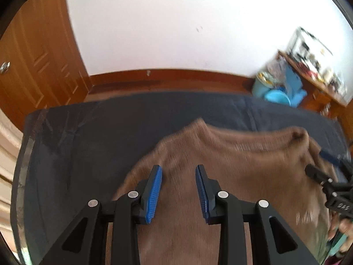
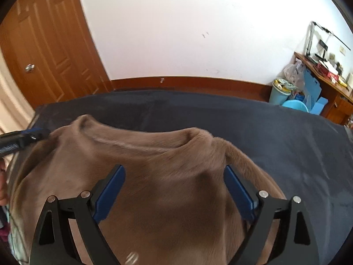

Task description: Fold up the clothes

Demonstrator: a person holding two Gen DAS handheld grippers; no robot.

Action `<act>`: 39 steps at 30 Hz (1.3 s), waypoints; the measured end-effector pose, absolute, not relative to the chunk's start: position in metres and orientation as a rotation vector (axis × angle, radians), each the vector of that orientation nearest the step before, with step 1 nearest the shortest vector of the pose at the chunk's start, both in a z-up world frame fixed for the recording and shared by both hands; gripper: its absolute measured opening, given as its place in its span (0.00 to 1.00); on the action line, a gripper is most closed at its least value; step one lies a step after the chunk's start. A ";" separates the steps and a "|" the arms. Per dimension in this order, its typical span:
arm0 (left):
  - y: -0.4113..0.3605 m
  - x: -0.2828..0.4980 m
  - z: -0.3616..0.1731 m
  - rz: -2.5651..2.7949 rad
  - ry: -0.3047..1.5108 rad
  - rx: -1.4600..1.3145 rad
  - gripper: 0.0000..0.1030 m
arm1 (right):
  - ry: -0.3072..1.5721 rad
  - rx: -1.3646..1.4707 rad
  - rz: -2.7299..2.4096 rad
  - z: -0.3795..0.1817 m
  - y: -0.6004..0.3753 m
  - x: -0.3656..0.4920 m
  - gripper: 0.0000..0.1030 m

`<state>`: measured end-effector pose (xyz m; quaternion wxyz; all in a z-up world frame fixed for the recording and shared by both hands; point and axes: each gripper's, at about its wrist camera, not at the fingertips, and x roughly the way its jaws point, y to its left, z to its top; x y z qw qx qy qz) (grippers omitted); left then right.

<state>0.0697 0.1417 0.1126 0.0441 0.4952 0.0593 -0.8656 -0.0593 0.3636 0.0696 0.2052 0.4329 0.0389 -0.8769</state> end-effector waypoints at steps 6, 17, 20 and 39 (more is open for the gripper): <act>0.168 0.102 0.089 -2.652 0.056 1.711 0.32 | 0.257 1.296 -2.333 0.061 0.346 -0.009 0.93; 0.159 0.127 0.069 -2.639 -0.007 1.570 0.68 | 0.366 1.261 -2.353 0.017 0.326 0.032 1.00; 0.146 0.127 0.070 -2.614 0.116 1.594 0.69 | 0.347 1.233 -2.375 0.015 0.328 0.031 1.00; 0.186 0.201 0.087 -2.666 0.187 1.680 0.69 | 0.339 1.218 -2.382 0.013 0.327 0.035 1.00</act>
